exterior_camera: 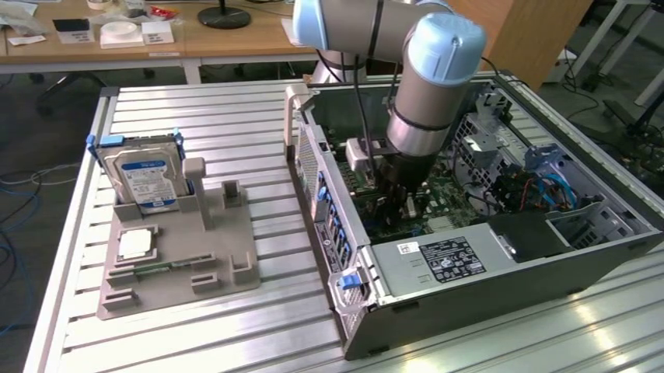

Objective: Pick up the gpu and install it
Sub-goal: 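Insert the gpu into the slot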

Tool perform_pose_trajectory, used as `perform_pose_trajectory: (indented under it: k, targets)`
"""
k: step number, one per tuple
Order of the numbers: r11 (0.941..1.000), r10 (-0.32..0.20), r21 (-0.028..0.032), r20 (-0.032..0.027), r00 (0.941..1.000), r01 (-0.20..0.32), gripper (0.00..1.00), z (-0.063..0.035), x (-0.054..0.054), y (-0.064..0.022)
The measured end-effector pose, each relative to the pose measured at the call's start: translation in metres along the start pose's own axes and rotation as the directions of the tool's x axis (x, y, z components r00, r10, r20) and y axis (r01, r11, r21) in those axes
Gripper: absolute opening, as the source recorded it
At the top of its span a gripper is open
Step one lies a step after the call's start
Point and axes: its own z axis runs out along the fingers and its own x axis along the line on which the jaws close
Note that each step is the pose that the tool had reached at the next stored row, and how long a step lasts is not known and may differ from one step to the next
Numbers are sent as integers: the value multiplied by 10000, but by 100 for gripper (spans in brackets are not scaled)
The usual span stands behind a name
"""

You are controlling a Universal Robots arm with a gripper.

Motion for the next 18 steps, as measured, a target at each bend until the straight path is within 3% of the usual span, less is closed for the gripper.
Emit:
perform_pose_trajectory:
  k: [2,12,18]
  targets:
    - [10000,0,-17,-45,10000,0,33,-17,4,1]
    - [10000,0,-17,-48,10000,0,33,-19,6,7]
    - [10000,0,-7,-47,10000,0,33,-69,6,7]
